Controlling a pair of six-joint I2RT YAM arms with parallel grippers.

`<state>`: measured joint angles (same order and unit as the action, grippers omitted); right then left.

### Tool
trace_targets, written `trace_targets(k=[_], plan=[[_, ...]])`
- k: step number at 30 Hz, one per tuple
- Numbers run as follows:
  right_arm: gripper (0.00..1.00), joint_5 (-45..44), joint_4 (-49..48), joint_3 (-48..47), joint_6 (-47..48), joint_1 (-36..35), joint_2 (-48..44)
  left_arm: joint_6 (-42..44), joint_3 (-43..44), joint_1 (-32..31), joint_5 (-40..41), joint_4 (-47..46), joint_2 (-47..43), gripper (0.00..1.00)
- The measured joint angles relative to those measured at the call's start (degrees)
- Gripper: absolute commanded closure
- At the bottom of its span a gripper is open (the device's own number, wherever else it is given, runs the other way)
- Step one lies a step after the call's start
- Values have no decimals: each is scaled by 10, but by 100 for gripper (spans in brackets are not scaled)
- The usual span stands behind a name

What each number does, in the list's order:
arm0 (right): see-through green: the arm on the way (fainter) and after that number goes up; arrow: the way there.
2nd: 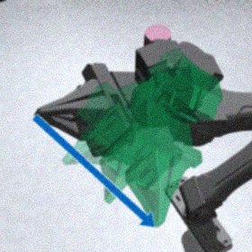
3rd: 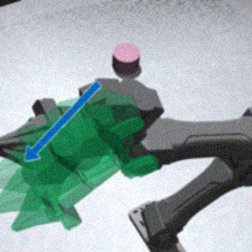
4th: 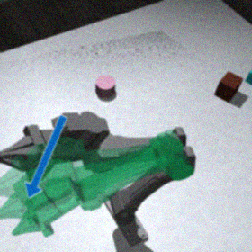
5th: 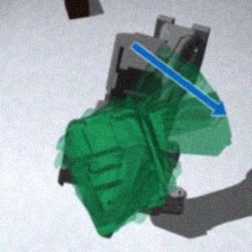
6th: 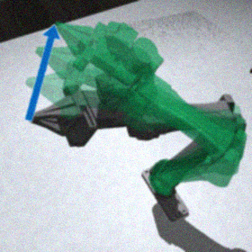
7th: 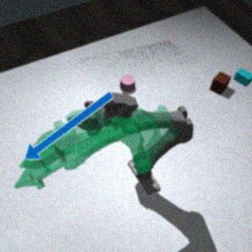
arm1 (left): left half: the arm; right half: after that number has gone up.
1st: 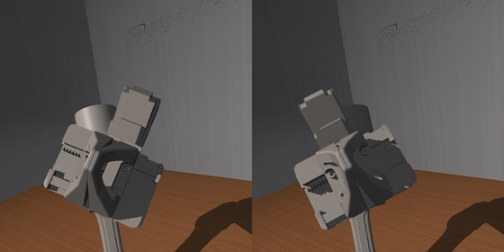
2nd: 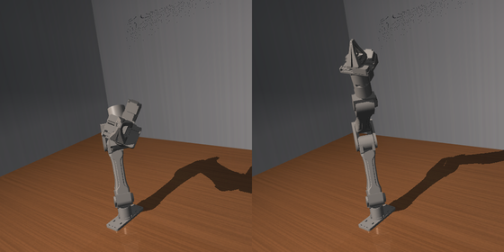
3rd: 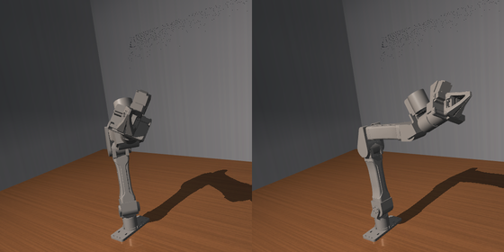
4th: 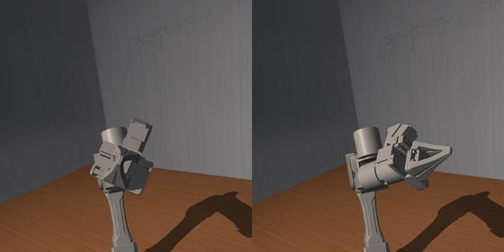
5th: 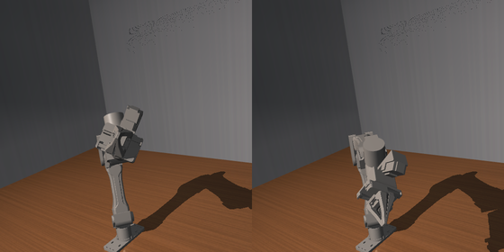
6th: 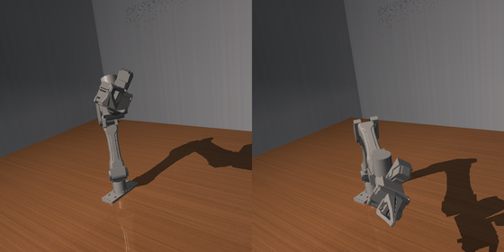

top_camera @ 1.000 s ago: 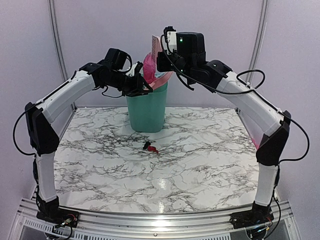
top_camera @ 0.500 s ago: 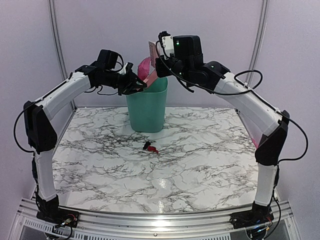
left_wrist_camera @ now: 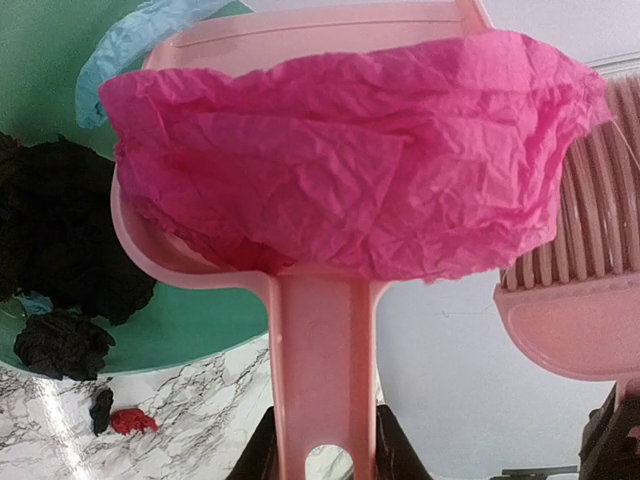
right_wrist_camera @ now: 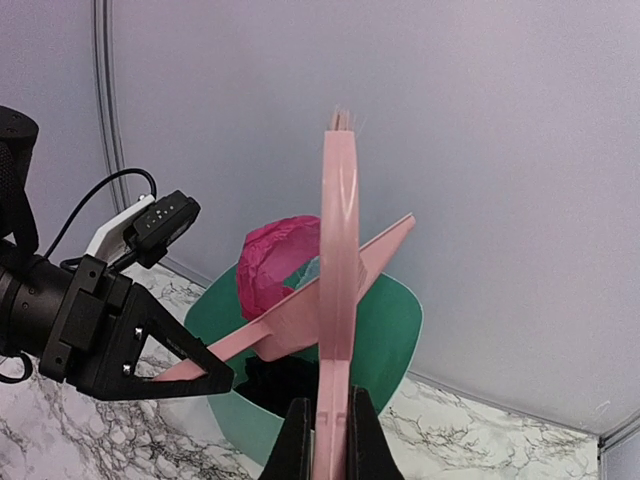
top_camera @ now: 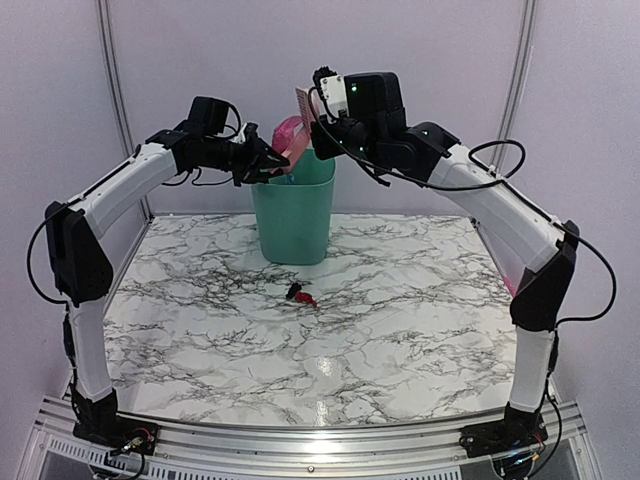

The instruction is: Sweep away the paper scraps from the table

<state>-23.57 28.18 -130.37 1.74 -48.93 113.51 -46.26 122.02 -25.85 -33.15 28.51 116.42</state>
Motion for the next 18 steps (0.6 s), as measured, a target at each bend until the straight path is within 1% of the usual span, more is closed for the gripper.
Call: trace_targets(k=[9, 18], plan=[[100, 6, 18, 0, -15, 0, 0, -49, 0, 3, -9, -13, -1, 100], [100, 10, 28, 3, -28, 0, 0, -70, -3, 3, -8, -18, -11, 100]])
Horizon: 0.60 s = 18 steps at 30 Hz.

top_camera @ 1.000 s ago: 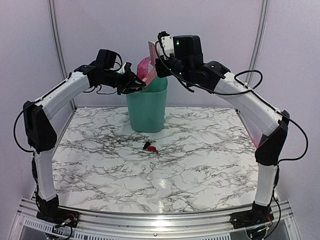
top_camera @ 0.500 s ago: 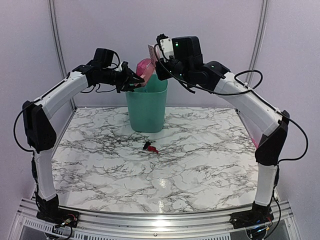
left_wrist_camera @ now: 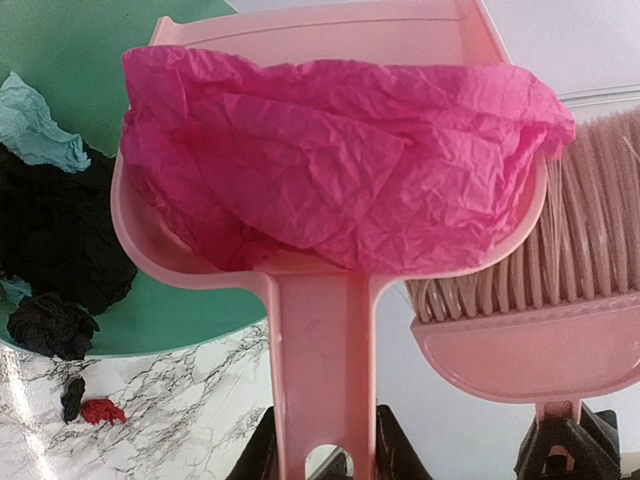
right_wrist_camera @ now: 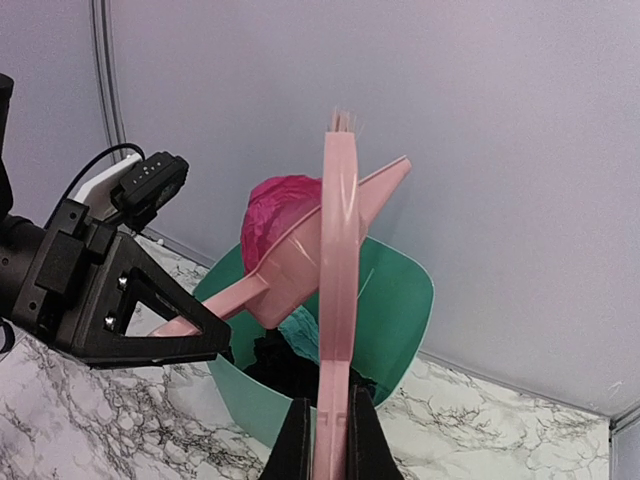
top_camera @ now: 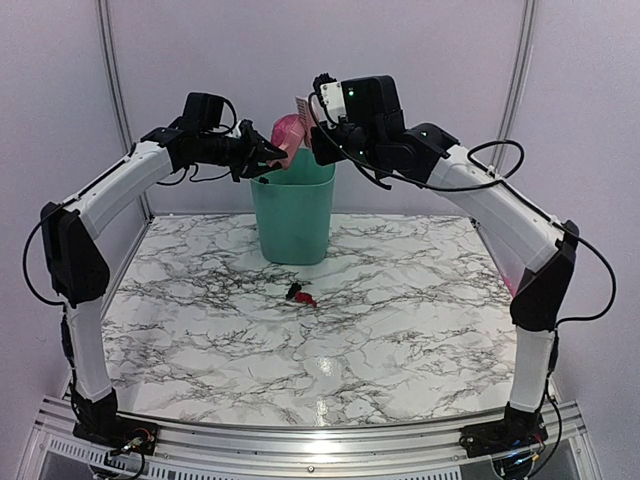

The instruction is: Sweep away the paper scraps from the table

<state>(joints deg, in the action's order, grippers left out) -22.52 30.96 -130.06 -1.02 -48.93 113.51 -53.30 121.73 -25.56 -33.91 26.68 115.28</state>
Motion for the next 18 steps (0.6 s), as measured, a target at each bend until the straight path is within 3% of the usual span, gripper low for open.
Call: trace_targets(k=[12, 18], plan=[[100, -9, 28, 41, -5, 0, -18, -18, 0, 0, 10, -12, -2, 100], [100, -25, 41, 100, -7, 0, -75, -45, 0, 0, 7, -45, -1, 100]])
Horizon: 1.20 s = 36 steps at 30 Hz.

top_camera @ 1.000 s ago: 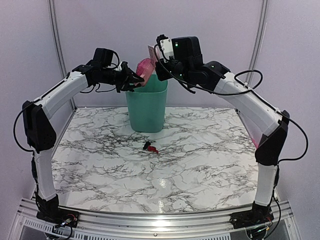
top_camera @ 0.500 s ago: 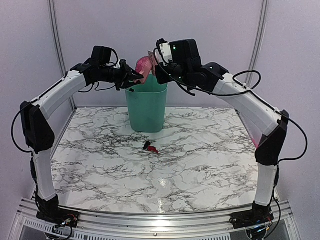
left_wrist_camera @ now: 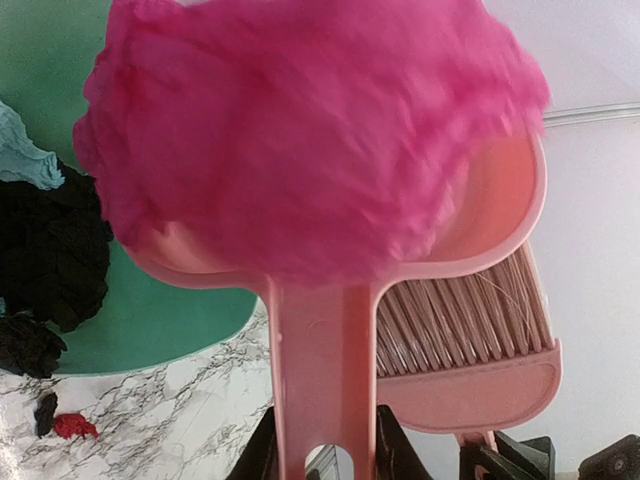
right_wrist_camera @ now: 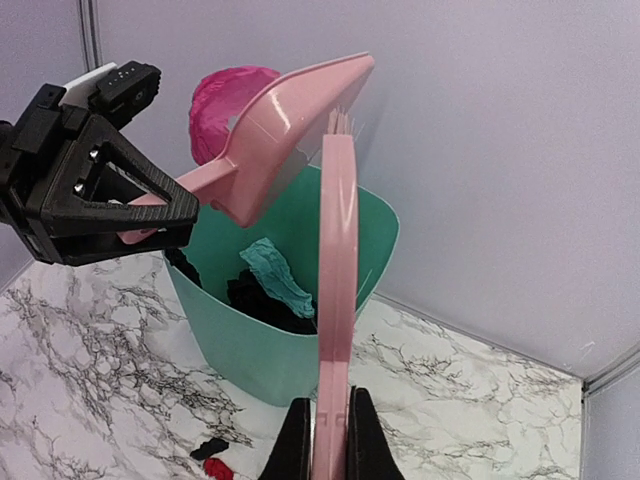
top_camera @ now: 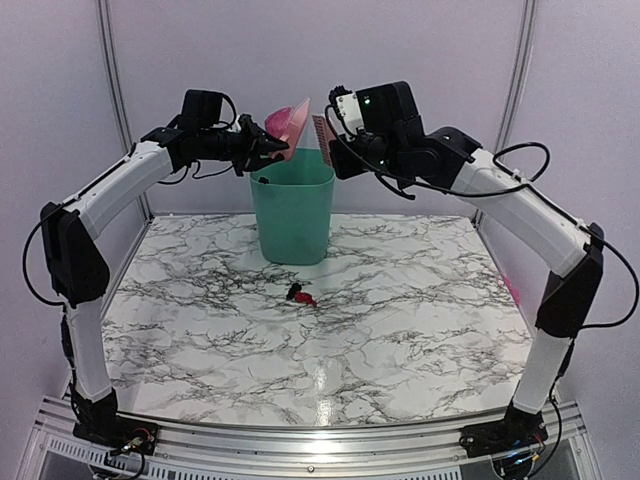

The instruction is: Sweep away the paper scraps from the table

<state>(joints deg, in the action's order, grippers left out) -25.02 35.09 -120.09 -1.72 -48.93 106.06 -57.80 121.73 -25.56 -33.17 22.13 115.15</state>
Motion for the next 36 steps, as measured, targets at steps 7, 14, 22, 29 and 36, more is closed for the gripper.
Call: trace_targets(k=[7, 14, 22, 29, 36], plan=[[100, -9, 0, 37, -2, 0, -80, -38, -2, -3, -1, -44, 0, 100], [100, -16, -8, 71, -7, 0, -113, -68, -13, -16, -1, -82, 1, 100], [100, -14, -10, 120, -17, 0, -122, -86, -34, -34, -6, -120, 6, 100], [100, 7, -4, 149, -40, 0, -157, -23, -32, -53, -24, -128, -13, 100], [100, 38, 26, 239, -73, 0, -275, 156, -153, -99, 13, -43, -184, 100]])
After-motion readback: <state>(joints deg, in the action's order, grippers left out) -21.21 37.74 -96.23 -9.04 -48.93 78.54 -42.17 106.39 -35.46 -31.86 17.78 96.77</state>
